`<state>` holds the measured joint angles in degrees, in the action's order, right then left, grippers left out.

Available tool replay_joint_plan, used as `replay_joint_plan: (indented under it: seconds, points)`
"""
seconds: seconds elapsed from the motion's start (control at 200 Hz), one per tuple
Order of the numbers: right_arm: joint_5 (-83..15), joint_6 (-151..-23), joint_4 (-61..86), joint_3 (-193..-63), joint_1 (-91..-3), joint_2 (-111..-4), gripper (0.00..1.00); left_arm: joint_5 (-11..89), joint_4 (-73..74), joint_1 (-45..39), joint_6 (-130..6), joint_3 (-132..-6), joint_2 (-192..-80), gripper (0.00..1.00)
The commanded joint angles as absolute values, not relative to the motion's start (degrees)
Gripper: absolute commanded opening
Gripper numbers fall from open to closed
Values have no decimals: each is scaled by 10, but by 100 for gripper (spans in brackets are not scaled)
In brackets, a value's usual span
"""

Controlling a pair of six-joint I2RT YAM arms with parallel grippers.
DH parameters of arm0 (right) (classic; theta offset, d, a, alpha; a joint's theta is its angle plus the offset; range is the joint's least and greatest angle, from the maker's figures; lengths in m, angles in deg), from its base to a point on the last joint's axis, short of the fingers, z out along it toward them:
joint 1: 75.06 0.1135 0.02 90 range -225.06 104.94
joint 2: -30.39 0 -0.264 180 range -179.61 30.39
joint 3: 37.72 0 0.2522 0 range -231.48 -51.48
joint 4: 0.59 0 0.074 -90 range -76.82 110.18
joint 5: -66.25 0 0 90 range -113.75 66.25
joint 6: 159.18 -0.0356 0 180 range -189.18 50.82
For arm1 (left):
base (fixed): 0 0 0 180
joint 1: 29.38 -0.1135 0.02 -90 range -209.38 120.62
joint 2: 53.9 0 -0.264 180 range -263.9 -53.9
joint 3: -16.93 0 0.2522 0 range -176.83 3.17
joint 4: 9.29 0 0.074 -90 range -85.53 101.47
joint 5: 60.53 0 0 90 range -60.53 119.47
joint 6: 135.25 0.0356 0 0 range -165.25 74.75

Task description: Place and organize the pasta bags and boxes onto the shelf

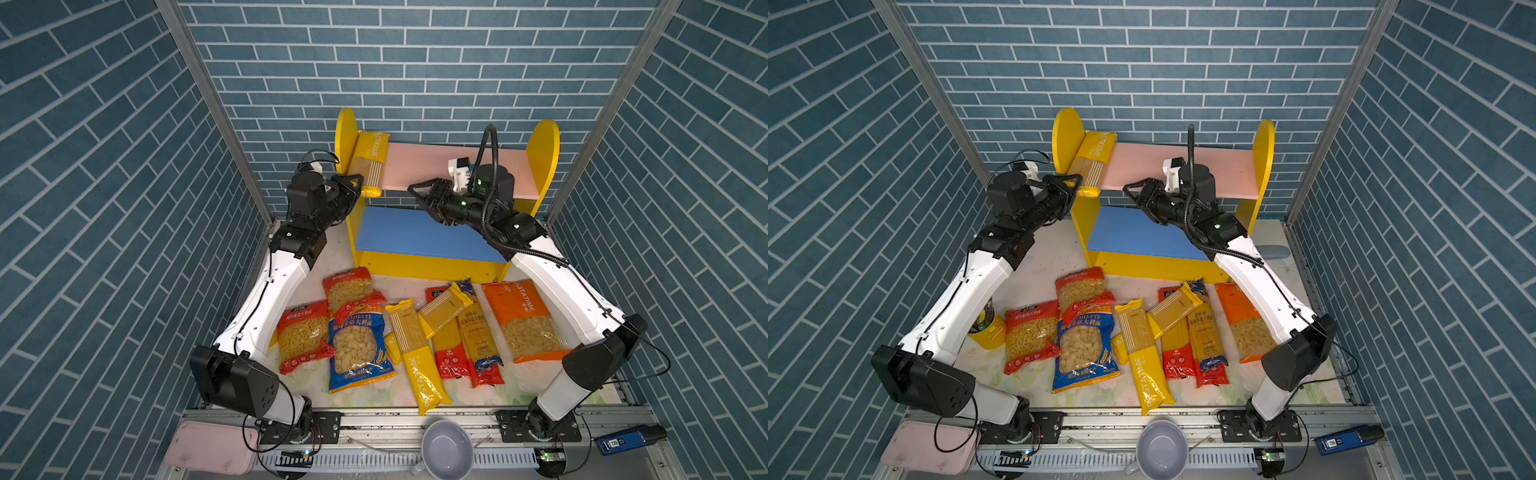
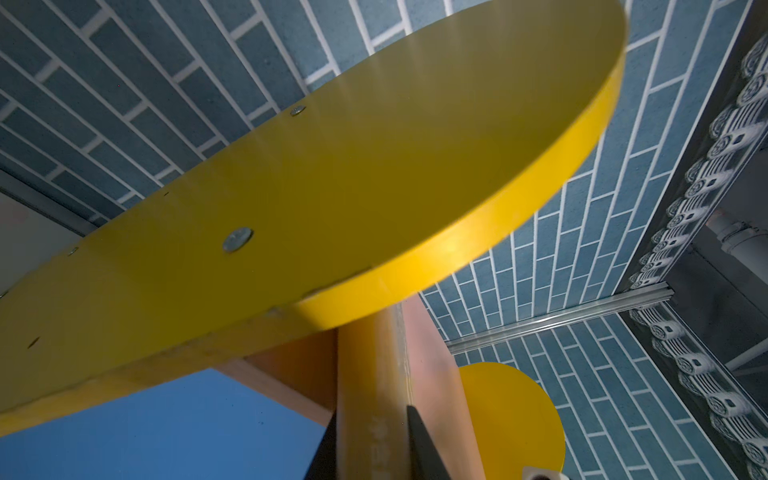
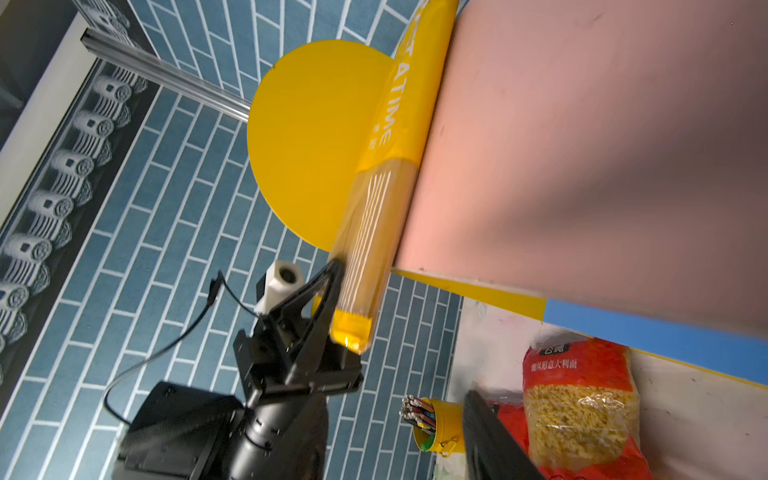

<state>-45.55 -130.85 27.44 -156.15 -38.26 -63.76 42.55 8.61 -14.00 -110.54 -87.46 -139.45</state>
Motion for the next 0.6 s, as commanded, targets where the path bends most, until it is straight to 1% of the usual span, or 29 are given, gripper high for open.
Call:
replay_joint_plan:
  seconds: [0.0, 0.04, 0.08, 0.175, 0.215, 0.325, 0.465, 0.535, 0.595]
  points:
    - [-448, -1268, 258, -1512, -375, -601, 52, 416, 16, -132, -1090, -890, -1374, 0]
    - [-441, -1261, 257, -1493, -375, -588, 50, 411, 15, -129, -1090, -882, -1369, 1]
    - [-426, -1252, 251, -1460, -370, -569, 50, 406, 13, -128, -1090, -874, -1363, 4]
    - [-408, -1243, 236, -1400, -363, -532, 49, 403, 19, -128, -1087, -876, -1360, 21]
    - [-409, -1240, 236, -1386, -362, -523, 49, 404, 32, -129, -1065, -889, -1364, 28]
    - [-398, -1223, 246, -1351, -361, -500, 49, 411, 55, -129, -1056, -899, -1365, 42]
    - [-366, -1204, 262, -1306, -355, -468, 49, 398, 67, -130, -1044, -882, -1338, 61]
    - [-362, -1199, 272, -1292, -352, -462, 49, 400, 84, -131, -1032, -886, -1328, 67]
    - [-357, -1187, 293, -1285, -350, -460, 48, 412, 107, -131, -1016, -889, -1317, 70]
